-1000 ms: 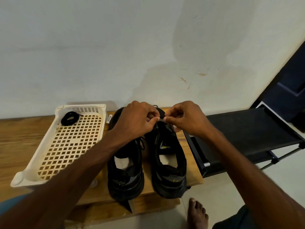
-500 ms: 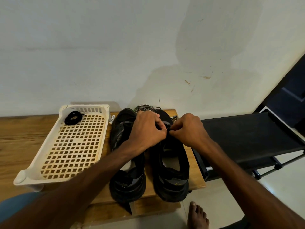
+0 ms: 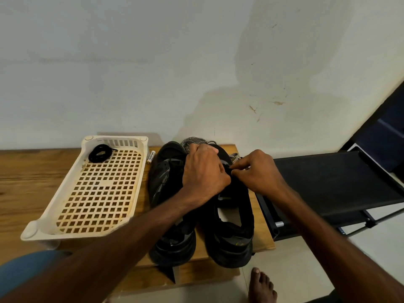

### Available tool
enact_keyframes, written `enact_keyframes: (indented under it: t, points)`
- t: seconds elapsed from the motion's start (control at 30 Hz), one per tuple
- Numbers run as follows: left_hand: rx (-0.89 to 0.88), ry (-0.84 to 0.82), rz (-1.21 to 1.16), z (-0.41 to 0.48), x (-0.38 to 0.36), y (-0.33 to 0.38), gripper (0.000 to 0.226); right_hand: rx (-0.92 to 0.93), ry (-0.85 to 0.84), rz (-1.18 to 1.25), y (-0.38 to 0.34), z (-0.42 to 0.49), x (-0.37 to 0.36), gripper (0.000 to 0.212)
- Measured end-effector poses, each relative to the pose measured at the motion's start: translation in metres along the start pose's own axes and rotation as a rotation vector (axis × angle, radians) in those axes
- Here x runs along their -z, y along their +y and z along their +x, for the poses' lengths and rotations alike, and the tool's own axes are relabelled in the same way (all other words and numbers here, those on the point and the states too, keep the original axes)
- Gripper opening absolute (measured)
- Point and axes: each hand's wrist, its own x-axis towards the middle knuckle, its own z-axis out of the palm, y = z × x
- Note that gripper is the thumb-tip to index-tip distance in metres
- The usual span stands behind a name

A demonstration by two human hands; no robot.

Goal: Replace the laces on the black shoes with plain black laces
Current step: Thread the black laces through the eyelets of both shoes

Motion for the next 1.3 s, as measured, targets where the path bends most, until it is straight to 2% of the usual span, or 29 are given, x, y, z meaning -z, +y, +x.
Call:
enact_keyframes:
  t: [0.13,0.3,0.4,0.5,0.67,0.77,0.9,1.03,1.07,1.1,1.23,1.27,1.3]
  points:
    - [0.001,0.0,0.015,0.001,-0.002,0.002,0.023,0.01,-0.006,-0.001,0.001,0.001,-0.001,0.017]
    - [0.043,0.013,-0.007,0.0,-0.003,0.004,0.018,0.009,-0.032,-0.006,0.001,0.003,0.001,0.016]
    - [0.06,-0.019,0.042,0.001,-0.005,0.007,0.027,-0.02,-0.074,0.033,0.002,0.003,0.003,0.012]
    - [0.103,-0.012,0.066,0.003,-0.008,0.01,0.026,-0.061,-0.125,0.081,0.003,0.002,0.005,0.01]
    - [0.173,-0.079,-0.056,0.006,-0.006,0.006,0.017,-0.199,-0.173,0.388,0.006,0.005,0.003,0.016]
    - [0.213,-0.108,-0.116,0.008,-0.003,0.005,0.012,-0.199,-0.144,0.376,0.007,0.008,-0.001,0.009]
    - [0.217,-0.168,-0.119,0.01,0.0,0.001,0.021,-0.202,-0.17,0.368,0.005,0.01,0.002,0.011]
    - [0.139,-0.196,-0.044,0.01,-0.001,-0.005,0.031,-0.037,-0.073,0.069,-0.005,0.012,0.012,0.021]
    - [0.129,-0.198,-0.043,0.01,-0.002,-0.006,0.031,-0.009,-0.027,0.085,-0.007,0.012,0.018,0.019]
    - [0.122,-0.196,-0.046,0.01,-0.002,-0.007,0.03,-0.005,0.009,0.228,-0.008,0.012,0.027,0.017]
    - [0.079,-0.136,-0.017,0.007,-0.005,-0.009,0.027,-0.013,0.069,1.189,-0.005,0.007,0.065,0.021]
    - [0.083,-0.105,-0.032,0.007,-0.004,-0.01,0.026,-0.05,0.102,1.301,-0.003,0.006,0.066,0.021]
    - [0.096,-0.07,-0.071,0.007,-0.003,-0.011,0.025,-0.094,0.133,1.297,-0.002,0.006,0.064,0.021]
